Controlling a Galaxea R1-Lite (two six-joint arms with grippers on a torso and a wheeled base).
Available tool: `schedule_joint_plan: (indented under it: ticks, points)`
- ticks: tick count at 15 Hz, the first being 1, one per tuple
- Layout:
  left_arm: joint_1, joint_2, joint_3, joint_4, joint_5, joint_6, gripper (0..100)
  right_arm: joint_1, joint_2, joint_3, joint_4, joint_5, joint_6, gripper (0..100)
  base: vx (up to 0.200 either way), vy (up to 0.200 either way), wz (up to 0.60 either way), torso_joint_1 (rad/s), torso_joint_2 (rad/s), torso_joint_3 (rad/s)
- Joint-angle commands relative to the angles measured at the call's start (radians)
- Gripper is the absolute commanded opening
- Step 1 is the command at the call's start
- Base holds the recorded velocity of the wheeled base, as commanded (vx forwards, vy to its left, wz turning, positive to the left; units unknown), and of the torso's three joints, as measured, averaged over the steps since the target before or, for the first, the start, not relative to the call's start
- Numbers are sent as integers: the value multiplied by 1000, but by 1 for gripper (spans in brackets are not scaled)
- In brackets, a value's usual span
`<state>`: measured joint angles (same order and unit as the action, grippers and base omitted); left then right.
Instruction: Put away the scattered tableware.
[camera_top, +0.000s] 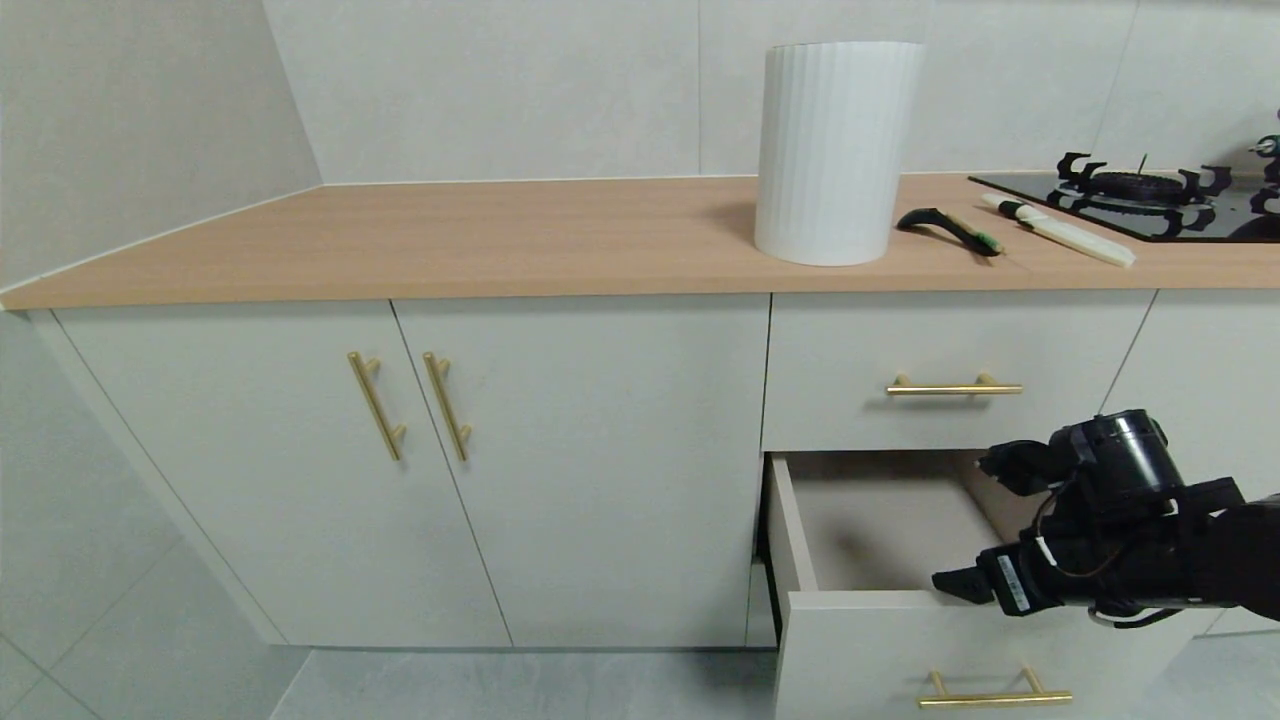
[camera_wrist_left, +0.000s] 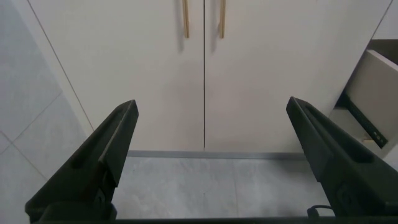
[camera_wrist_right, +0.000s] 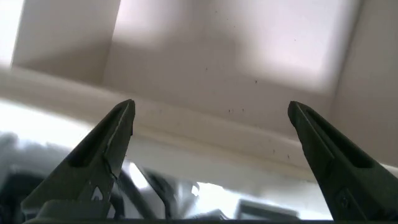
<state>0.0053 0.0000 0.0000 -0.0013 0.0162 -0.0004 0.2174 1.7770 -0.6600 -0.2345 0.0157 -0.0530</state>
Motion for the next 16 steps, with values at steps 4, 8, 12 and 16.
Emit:
schedule_joint_plan:
  ticks: [4, 8, 12, 16]
  points:
    - [1, 2, 0, 0, 1, 0, 100, 51, -70, -1, 96, 0, -21, 100, 0, 0, 0, 0, 0, 0]
    - [1, 2, 0, 0, 1, 0, 100, 63, -74, -4, 149, -2, -22, 100, 0, 0, 0, 0, 0, 0]
    - [1, 2, 0, 0, 1, 0, 100, 94, -113, -52, 354, -2, -44, 100, 0, 0, 0, 0, 0, 0]
    - [1, 2, 0, 0, 1, -1, 100, 132, -140, -63, 511, 0, -87, 100, 0, 0, 0, 0, 0, 0]
